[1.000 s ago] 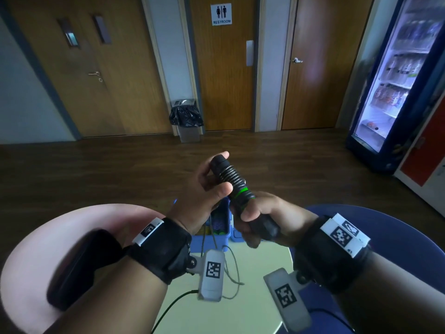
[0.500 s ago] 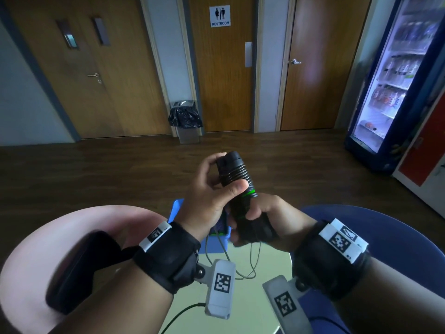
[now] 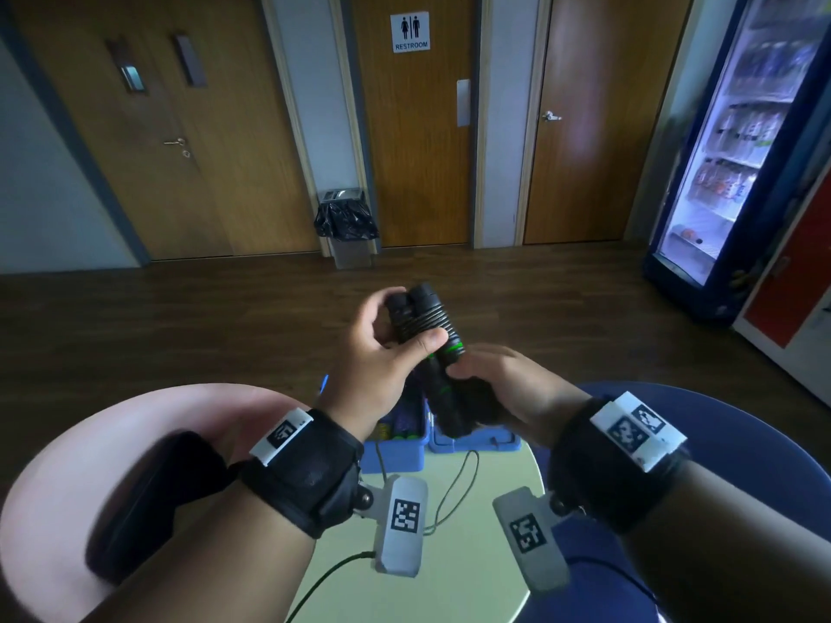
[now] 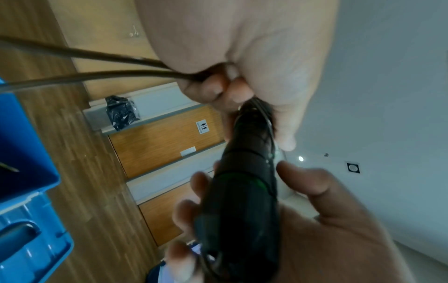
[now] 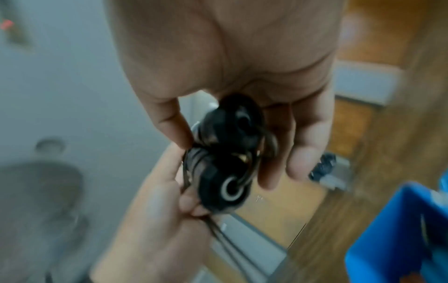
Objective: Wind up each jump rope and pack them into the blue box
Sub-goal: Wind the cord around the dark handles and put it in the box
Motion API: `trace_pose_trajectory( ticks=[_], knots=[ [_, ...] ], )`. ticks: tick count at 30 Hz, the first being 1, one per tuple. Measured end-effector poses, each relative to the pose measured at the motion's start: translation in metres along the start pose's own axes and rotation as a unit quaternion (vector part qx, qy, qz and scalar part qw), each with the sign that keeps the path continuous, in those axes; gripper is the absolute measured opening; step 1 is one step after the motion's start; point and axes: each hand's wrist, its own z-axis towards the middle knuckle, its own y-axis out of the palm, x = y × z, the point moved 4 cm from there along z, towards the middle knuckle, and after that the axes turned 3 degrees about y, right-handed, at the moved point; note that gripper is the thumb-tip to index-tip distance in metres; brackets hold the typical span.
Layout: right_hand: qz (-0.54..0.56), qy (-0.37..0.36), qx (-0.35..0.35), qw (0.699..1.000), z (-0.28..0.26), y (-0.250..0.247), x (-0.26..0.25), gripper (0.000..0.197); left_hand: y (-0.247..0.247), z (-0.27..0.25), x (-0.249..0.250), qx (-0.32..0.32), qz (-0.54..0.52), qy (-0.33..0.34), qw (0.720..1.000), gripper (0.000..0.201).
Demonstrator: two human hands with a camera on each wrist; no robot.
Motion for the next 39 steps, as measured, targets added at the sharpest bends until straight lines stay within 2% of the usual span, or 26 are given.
trace_pose_trajectory(
  ticks=[2, 4, 7, 10, 11, 13, 16, 20, 23, 26, 29, 33, 37, 39],
  knots=[
    [-0.182, -0.054, 0.094, 0.977, 0.004, -0.004, -0.008, 0.036, -0.002, 0.002, -0.002, 0.032, 0.050, 0.003, 0.998, 0.053],
    [-0.324, -0.063, 0.126, 0.935, 0.003, 0.003, -0.011, 0.057, -0.001, 0.002, -0.003, 0.062, 0.088, -0.001, 0.994, 0.054],
    [-0.397, -0.071, 0.137, 0.905, 0.003, 0.018, -0.008, 0.075, 0.004, 0.001, -0.003, 0.073, 0.096, -0.035, 0.992, 0.053],
    [-0.406, -0.088, 0.205, 0.886, 0.004, 0.016, -0.007, 0.057, 0.008, 0.001, 0.000, 0.050, 0.093, -0.028, 0.994, 0.048],
    [-0.389, -0.086, 0.217, 0.891, 0.004, 0.014, -0.006, 0.052, 0.008, 0.001, 0.003, 0.044, 0.105, -0.017, 0.993, 0.047],
    [-0.308, -0.074, 0.207, 0.926, 0.004, 0.010, -0.004, 0.047, 0.003, 0.002, 0.005, 0.031, 0.114, 0.004, 0.993, 0.049],
    [-0.181, -0.080, 0.151, 0.968, 0.002, 0.014, -0.004, 0.044, -0.003, 0.003, 0.004, -0.003, 0.070, 0.013, 0.997, 0.056],
    [-0.063, -0.088, 0.061, 0.992, -0.003, 0.019, -0.010, 0.032, -0.010, 0.005, 0.004, -0.032, 0.009, 0.036, 0.999, 0.057],
    [-0.002, -0.085, -0.003, 0.996, -0.007, 0.024, -0.011, 0.026, -0.011, 0.006, -0.003, -0.051, -0.032, 0.025, 0.998, 0.057],
    [0.089, -0.070, -0.051, 0.992, -0.010, 0.026, -0.009, 0.009, -0.008, 0.008, -0.010, -0.064, -0.079, -0.001, 0.995, 0.058],
    [0.106, -0.041, -0.057, 0.992, -0.010, 0.023, -0.006, 0.029, -0.008, 0.010, -0.011, -0.083, -0.089, -0.013, 0.992, 0.058],
    [0.123, -0.018, -0.074, 0.989, -0.010, 0.021, -0.006, 0.028, -0.008, 0.013, -0.011, -0.085, -0.093, -0.023, 0.992, 0.061],
    [0.158, -0.003, -0.137, 0.978, -0.011, 0.024, -0.004, 0.033, 0.001, 0.010, -0.017, -0.077, -0.102, -0.042, 0.991, 0.083],
    [0.193, 0.013, -0.179, 0.965, -0.011, 0.027, -0.001, 0.033, 0.001, 0.009, -0.019, -0.077, -0.102, -0.039, 0.991, 0.086]
  ],
)
